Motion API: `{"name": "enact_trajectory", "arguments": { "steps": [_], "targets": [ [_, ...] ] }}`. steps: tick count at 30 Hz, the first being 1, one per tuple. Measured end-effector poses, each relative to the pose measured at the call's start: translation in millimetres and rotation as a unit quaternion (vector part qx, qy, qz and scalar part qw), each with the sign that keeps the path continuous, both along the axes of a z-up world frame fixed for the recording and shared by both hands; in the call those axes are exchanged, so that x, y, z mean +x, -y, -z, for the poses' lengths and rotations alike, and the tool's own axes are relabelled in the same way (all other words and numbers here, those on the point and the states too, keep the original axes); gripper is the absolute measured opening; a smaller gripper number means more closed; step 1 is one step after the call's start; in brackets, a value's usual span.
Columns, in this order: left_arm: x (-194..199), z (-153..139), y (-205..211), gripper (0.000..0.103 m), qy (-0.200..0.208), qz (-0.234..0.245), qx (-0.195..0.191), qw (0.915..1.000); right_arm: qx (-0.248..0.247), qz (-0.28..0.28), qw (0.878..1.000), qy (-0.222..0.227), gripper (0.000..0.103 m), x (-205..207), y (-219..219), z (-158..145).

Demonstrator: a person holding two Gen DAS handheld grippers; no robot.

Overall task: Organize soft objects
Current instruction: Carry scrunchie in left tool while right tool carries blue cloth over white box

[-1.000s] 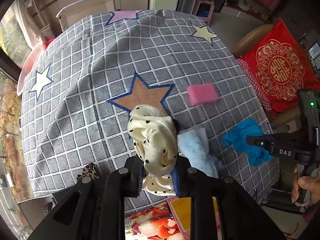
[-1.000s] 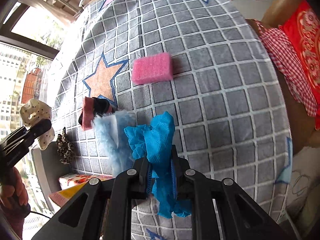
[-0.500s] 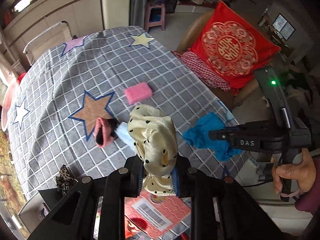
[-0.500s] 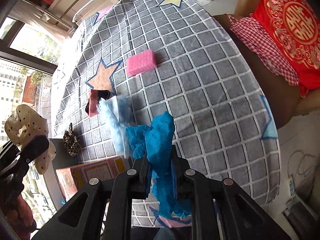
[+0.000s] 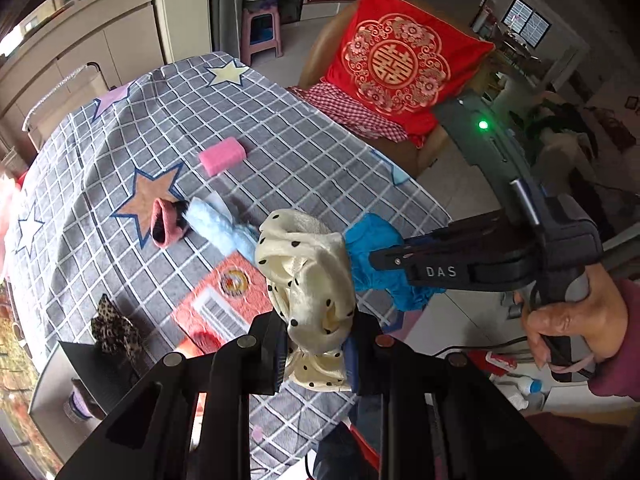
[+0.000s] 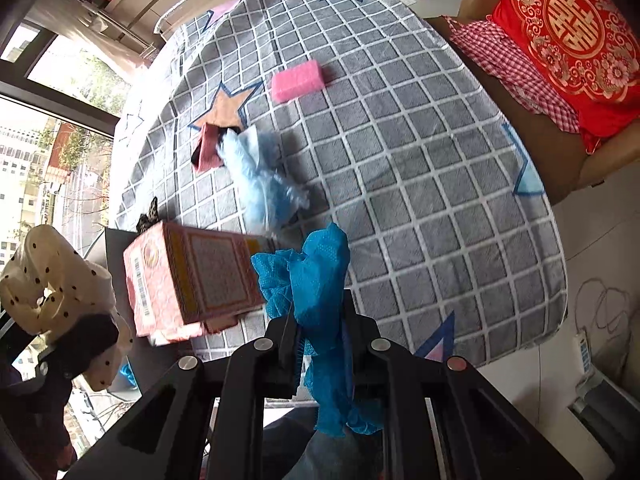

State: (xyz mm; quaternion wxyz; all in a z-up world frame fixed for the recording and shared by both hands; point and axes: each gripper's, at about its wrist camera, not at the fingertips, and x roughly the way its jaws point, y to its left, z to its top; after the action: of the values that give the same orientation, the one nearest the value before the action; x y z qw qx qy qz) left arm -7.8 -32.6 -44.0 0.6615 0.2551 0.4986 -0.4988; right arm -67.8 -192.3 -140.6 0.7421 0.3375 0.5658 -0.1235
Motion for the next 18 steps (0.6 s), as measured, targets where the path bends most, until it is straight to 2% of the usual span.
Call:
{"name": "enact_trajectory", "arguments": {
  "steps": [7, 18],
  "targets": [
    [-17, 5, -36, 0.025, 0.003, -0.008, 0.006, 0.9999, 0.002, -0.022, 1.000, -0.010, 0.017, -15, -39, 5],
    [-7, 20, -108, 0.025, -0.005, -0.094, 0.028, 0.9951, 0.019, -0.073, 0.997, -0.008, 0.017, -20, -101, 9]
  ]
}}
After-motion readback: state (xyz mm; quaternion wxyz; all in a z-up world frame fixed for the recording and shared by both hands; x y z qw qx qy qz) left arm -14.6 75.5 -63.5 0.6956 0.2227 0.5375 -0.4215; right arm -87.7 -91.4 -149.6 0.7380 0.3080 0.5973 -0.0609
